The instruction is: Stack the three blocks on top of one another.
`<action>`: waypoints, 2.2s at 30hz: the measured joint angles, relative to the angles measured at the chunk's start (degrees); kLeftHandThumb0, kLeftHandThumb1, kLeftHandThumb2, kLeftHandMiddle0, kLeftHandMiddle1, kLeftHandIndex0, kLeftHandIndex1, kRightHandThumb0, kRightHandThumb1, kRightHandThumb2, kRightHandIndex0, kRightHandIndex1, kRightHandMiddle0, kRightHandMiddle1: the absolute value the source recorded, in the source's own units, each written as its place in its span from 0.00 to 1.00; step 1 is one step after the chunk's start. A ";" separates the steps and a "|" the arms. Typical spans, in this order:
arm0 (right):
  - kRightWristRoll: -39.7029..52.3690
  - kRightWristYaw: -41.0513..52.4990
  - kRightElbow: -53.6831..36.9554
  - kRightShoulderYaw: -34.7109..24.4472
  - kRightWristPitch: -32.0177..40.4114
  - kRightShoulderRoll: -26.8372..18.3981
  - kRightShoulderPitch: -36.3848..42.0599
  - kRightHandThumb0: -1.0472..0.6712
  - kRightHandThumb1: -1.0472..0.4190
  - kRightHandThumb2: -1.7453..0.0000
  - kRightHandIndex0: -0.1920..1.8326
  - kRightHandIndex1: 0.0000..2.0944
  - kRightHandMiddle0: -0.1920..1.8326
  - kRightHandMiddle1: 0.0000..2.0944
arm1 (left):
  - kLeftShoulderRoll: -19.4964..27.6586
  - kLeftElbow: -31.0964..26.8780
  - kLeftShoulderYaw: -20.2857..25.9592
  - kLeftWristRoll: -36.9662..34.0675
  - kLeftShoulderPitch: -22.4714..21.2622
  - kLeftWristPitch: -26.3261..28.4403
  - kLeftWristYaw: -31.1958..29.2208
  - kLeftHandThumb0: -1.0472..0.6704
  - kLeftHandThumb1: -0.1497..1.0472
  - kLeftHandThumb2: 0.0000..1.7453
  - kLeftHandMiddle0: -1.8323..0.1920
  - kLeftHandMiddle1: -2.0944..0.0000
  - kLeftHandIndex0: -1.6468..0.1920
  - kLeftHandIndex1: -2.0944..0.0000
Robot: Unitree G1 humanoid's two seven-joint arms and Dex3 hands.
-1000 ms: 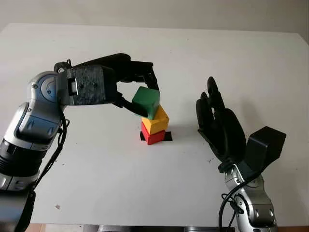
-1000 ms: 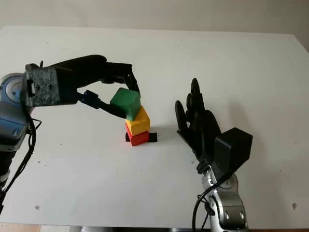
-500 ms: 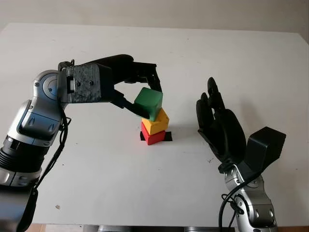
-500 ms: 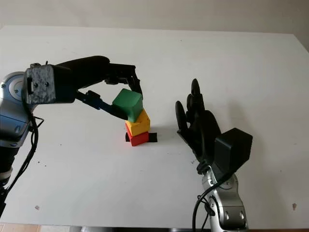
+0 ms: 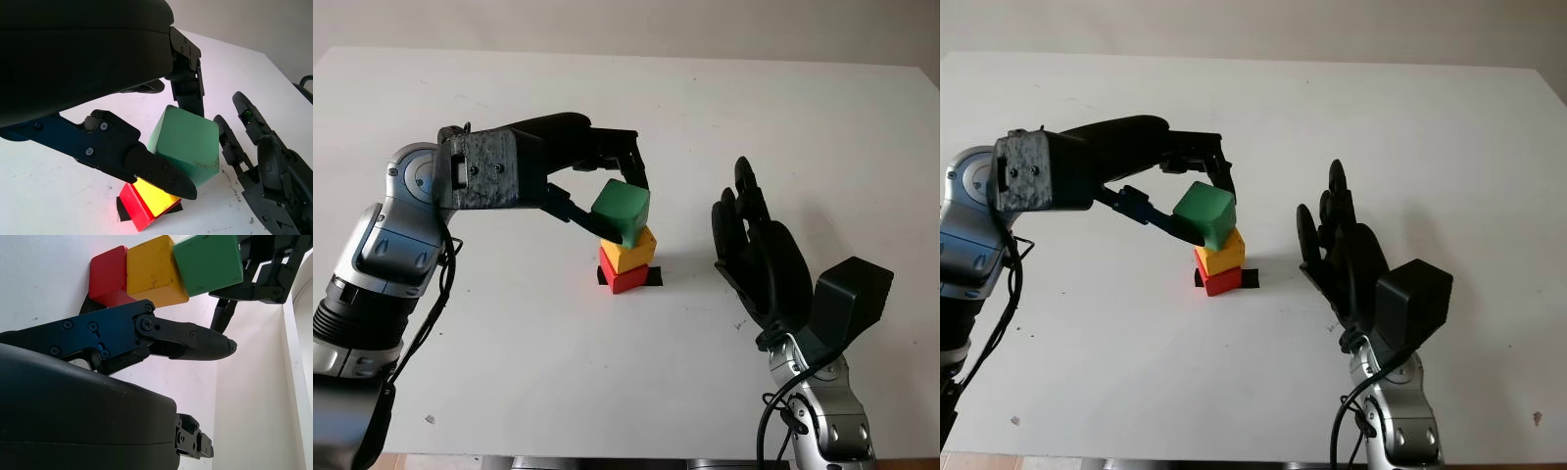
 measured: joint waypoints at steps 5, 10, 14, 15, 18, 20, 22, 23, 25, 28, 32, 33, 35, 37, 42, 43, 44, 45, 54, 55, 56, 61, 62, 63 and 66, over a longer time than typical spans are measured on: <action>-0.04 -0.15 -0.06 0.00 0.17 0.00 0.30 0.22 0.00 0.68 0.00 0.00 0.00 0.00 | -0.53 0.02 -0.01 0.17 0.00 -0.46 0.35 0.37 1.00 0.04 0.78 0.99 0.77 0.28; -0.14 -0.34 -0.30 0.02 0.16 0.00 0.58 0.22 0.00 0.68 0.00 0.00 0.00 0.00 | -0.79 0.02 -0.07 1.01 0.00 -0.74 0.78 0.36 0.99 0.03 0.79 0.99 0.75 0.29; -0.12 -0.64 -0.79 0.04 0.31 0.09 0.86 0.22 0.00 0.69 0.00 0.00 0.00 0.00 | -0.74 -0.20 -0.55 2.26 0.00 -0.30 0.64 0.30 0.97 0.03 0.82 0.99 0.75 0.30; -0.08 -0.72 -0.94 0.03 0.40 0.17 0.86 0.22 0.00 0.69 0.00 0.00 0.00 0.00 | -0.73 -0.32 -0.61 2.50 0.00 0.07 0.48 0.29 0.97 0.03 0.83 0.99 0.76 0.32; -0.08 -0.73 -1.10 0.03 0.71 0.25 0.88 0.21 0.00 0.70 0.00 0.00 0.00 0.00 | -0.34 -0.96 -0.78 2.73 -0.06 1.39 -1.08 0.27 0.94 0.03 0.90 0.98 0.78 0.55; -0.08 -0.62 -1.09 0.02 0.73 0.25 0.89 0.21 0.00 0.71 0.00 0.00 0.00 0.00 | 0.07 -1.29 -0.92 2.78 -0.19 2.93 -2.74 0.29 0.92 0.03 0.93 0.98 0.75 0.72; -0.03 -0.52 -1.10 -0.01 0.73 0.25 0.89 0.21 0.00 0.72 0.00 0.00 0.00 0.00 | 0.52 -1.56 -1.10 2.81 -0.22 3.86 -3.80 0.31 0.90 0.03 0.96 0.98 0.75 0.83; -0.02 -0.50 -1.10 -0.01 0.73 0.25 0.89 0.20 0.00 0.73 0.00 0.00 0.00 0.00 | 0.73 -1.78 -1.19 2.83 -0.22 3.88 -4.15 0.32 0.90 0.03 0.96 0.98 0.76 0.85; -0.05 -0.44 -1.09 -0.01 0.73 0.24 0.89 0.20 0.00 0.73 0.00 0.00 0.00 0.00 | 0.99 -2.17 -1.28 2.84 -0.23 3.50 -4.53 0.32 0.90 0.03 0.97 0.98 0.78 0.88; -0.15 -0.43 -1.09 -0.02 0.76 0.20 0.89 0.21 0.00 0.73 0.00 0.00 0.00 0.00 | 1.21 -2.67 -1.40 2.82 -0.23 3.23 -4.88 0.33 0.88 0.03 0.99 0.98 0.82 0.92; -0.17 -0.46 -1.12 -0.15 0.93 0.09 0.89 0.20 0.00 0.73 0.00 0.00 0.00 0.00 | 1.39 -3.55 -1.43 2.77 -0.23 3.08 -5.18 0.29 0.88 0.03 1.00 1.00 0.91 0.97; -0.16 -0.51 -1.12 -0.19 1.12 0.09 0.89 0.19 0.00 0.73 0.00 0.00 0.00 0.00 | 1.42 -3.81 -1.42 2.77 -0.23 3.04 -5.17 0.29 0.88 0.03 1.00 1.00 0.95 0.99; -0.15 -0.60 -1.13 -0.22 1.32 0.09 0.89 0.19 0.00 0.73 0.00 0.00 0.00 0.00 | 1.44 -4.14 -1.23 1.99 -0.23 3.03 -5.14 0.27 0.87 0.03 1.00 1.00 0.99 1.00; -0.13 -0.58 -1.13 -0.24 1.31 0.09 0.89 0.20 0.00 0.73 0.00 0.00 0.00 0.00 | 1.30 -4.22 -0.17 0.33 -0.19 2.74 -4.36 0.21 0.87 0.03 1.00 1.00 1.00 1.00; 0.03 0.04 -1.12 -0.48 1.26 -0.22 0.84 0.21 0.00 0.70 0.00 0.00 0.00 0.00 | -1.76 -5.95 6.36 -4.19 1.91 6.43 3.84 0.14 0.99 0.27 1.00 1.00 1.00 1.00; 0.20 0.36 -1.09 -0.64 1.11 -0.26 0.81 0.22 0.00 0.70 0.00 0.00 0.00 0.00 | -3.38 -7.19 8.25 -5.29 3.31 8.53 6.95 0.14 0.99 0.32 1.00 1.00 1.00 1.00; 0.51 0.65 -1.02 -0.85 0.96 -0.28 0.74 0.22 0.00 0.70 0.00 0.00 0.00 0.00 | -5.13 -8.64 9.97 -6.04 4.91 10.52 10.13 0.14 1.00 0.36 1.00 1.00 1.00 1.00; 0.79 0.94 -0.86 -1.11 0.75 -0.28 0.63 0.23 0.00 0.69 0.00 0.00 0.00 0.00 | -6.94 -10.04 11.49 -6.58 6.63 12.03 13.43 0.14 1.00 0.38 1.00 1.00 1.00 1.00; 4.67 0.81 2.62 -3.46 -3.00 1.98 -1.89 0.21 0.00 0.67 0.00 0.00 0.00 0.00 | -17.46 -12.57 22.22 -17.18 17.76 10.08 27.04 0.16 1.00 0.41 1.00 1.00 1.00 1.00; 4.76 0.55 3.07 -3.69 -3.34 2.14 -2.35 0.21 0.00 0.66 0.00 0.00 0.00 0.00 | -17.68 -12.24 22.73 -17.26 19.03 8.84 27.77 0.16 1.00 0.41 1.00 1.00 1.00 1.00; 4.76 0.30 3.39 -3.94 -3.50 2.17 -2.65 0.21 0.00 0.65 0.00 0.00 0.00 0.00 | -18.30 -11.81 23.25 -17.36 20.47 7.16 28.69 0.17 1.00 0.40 1.00 1.00 1.00 1.00; 3.89 -1.27 3.92 -4.37 -3.87 2.21 -3.66 0.22 0.00 0.64 0.00 0.00 0.00 0.00 | -22.93 -7.76 23.71 -15.04 29.83 -4.89 34.89 0.21 1.00 0.40 1.00 1.00 1.00 1.00; 3.61 -1.74 4.12 -4.37 -3.93 2.26 -3.96 0.22 0.00 0.64 0.00 0.00 0.00 0.00 | -23.89 -6.88 23.41 -14.55 31.50 -6.91 35.88 0.21 1.00 0.39 1.00 1.00 1.00 1.00; 3.23 -2.20 4.34 -4.36 -4.03 2.33 -4.15 0.22 0.00 0.64 0.00 0.00 0.00 0.00 | -24.77 -5.91 22.93 -13.82 33.00 -8.51 36.74 0.21 1.00 0.40 1.00 1.00 1.00 1.00; 1.81 -3.06 4.83 -3.80 -4.25 2.56 -4.35 0.21 0.00 0.63 0.00 0.00 0.00 0.00 | -26.04 -4.58 21.47 -12.01 37.23 -11.60 38.00 0.19 1.00 0.39 1.00 1.00 1.00 1.00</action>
